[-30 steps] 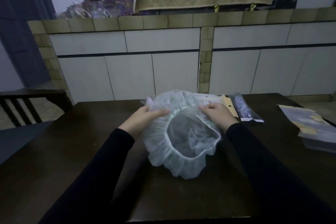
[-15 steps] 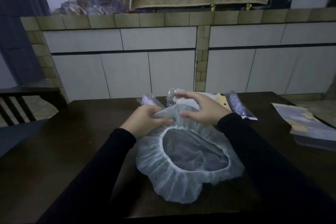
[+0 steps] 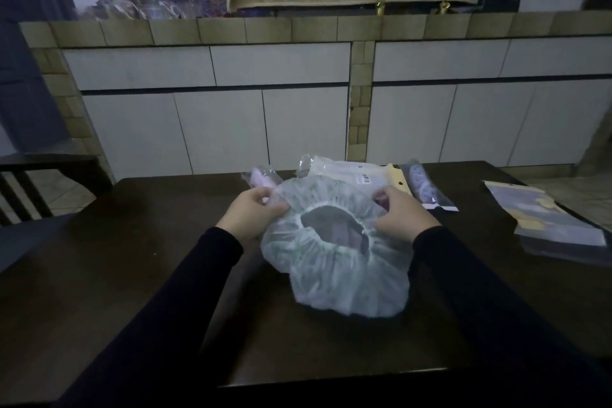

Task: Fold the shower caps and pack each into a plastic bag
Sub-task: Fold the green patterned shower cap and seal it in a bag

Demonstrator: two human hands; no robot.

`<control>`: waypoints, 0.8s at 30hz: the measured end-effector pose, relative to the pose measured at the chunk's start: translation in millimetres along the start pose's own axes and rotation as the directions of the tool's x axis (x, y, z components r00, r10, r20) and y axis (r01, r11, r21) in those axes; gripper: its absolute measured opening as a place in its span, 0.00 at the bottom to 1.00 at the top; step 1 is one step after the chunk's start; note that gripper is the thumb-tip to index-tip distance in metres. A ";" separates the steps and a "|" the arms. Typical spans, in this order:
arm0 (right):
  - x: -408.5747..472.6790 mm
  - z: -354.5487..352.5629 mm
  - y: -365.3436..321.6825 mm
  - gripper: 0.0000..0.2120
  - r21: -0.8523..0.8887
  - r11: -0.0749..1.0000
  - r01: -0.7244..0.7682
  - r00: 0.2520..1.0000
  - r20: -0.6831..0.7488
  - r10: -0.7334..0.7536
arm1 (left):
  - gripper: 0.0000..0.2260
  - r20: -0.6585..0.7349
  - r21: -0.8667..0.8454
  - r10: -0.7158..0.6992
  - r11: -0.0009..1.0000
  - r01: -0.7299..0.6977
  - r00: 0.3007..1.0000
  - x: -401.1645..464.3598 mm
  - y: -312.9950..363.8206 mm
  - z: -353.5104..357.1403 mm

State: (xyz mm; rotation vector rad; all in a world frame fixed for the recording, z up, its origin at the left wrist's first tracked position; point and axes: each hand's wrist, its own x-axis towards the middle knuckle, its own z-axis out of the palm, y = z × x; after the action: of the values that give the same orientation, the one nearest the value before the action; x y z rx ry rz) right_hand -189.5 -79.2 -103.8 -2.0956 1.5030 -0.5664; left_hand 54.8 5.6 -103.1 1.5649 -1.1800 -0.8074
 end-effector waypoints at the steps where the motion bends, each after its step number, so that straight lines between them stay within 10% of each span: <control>1: -1.0 -2.4 -4.0 0.25 -0.001 0.992 0.125 0.992 -0.013 -0.125 | 0.05 -0.019 0.014 0.085 0.996 -0.085 0.996 0.5 1.4 4.4; 7: -10.2 -16.1 -56.5 0.23 -0.082 0.811 0.580 0.813 -0.002 -0.582 | 0.07 0.128 0.103 0.421 0.895 -0.435 0.898 -5.2 17.2 7.5; 13: 3.2 -4.5 -52.7 0.18 -0.204 0.954 0.221 0.903 -0.325 -0.279 | 0.27 0.053 0.305 0.073 0.949 -0.085 0.996 -14.0 23.9 -0.7; 16: 3.9 0.0 -35.6 0.18 -0.047 0.991 0.125 0.902 -0.410 -0.133 | 0.17 0.152 0.343 -0.108 0.938 0.050 0.982 -12.5 15.6 1.7; 24: -5.3 12.0 -4.0 0.07 -0.134 0.991 -0.013 0.951 -0.308 -0.029 | 0.12 -0.118 0.491 0.305 0.845 -0.211 0.945 -7.9 10.7 12.0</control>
State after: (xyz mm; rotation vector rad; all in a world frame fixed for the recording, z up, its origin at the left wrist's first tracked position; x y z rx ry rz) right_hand -180.9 -71.2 -111.1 -2.1924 1.7469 -0.8519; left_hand 38.3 8.9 -96.9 1.7712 -1.4780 -0.1801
